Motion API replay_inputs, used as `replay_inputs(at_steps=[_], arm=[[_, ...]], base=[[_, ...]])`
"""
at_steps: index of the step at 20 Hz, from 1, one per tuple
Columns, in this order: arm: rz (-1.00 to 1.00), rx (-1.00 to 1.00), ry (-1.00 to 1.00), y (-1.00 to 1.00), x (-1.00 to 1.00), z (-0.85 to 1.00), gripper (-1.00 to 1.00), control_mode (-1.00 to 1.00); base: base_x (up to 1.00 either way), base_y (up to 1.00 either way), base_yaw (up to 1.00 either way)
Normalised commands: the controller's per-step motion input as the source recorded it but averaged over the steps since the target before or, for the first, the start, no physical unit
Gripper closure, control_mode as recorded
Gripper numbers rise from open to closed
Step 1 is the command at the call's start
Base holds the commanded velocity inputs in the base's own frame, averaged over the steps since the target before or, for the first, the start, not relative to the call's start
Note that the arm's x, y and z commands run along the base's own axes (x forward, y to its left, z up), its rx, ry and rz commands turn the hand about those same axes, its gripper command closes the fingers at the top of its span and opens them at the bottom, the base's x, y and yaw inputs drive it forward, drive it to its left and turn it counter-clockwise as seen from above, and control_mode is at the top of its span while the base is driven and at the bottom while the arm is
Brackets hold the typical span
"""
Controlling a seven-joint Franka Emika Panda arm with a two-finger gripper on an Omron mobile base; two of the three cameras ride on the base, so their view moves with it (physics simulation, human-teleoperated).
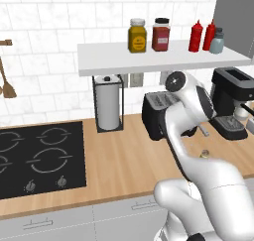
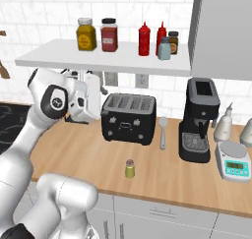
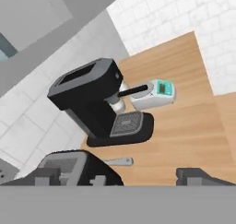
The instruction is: Put the shaker and condiment bottle from the counter next to their counterparts in the cabinet.
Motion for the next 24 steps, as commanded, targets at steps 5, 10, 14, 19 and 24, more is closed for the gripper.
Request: replay_inputs(at_steps=[5,10,14,19,24], arm=[[0.00,-0.18,0.11,0.00,-0.04,-0.50,-1.00,-1.00],[0.02,-0.12,0.05,0.00,0.00,-0.31,-1.00,-1.00],[0.02,-0.08,0.05,0.00,0.00,-0.26,-1.00,-1.00],[0.00,0.00,0.11,0.02,-0.09,-0.26,-1.00,-1.00],[0.00,0.00,0.17,0.01,-0.12,-0.30,-1.00,-1.00]], base=[[0.00,0.00,0.00],[0.00,0.00,0.00],[0.00,0.00,0.00],[0.00,0.00,0.00],[0.00,0.00,0.00]])
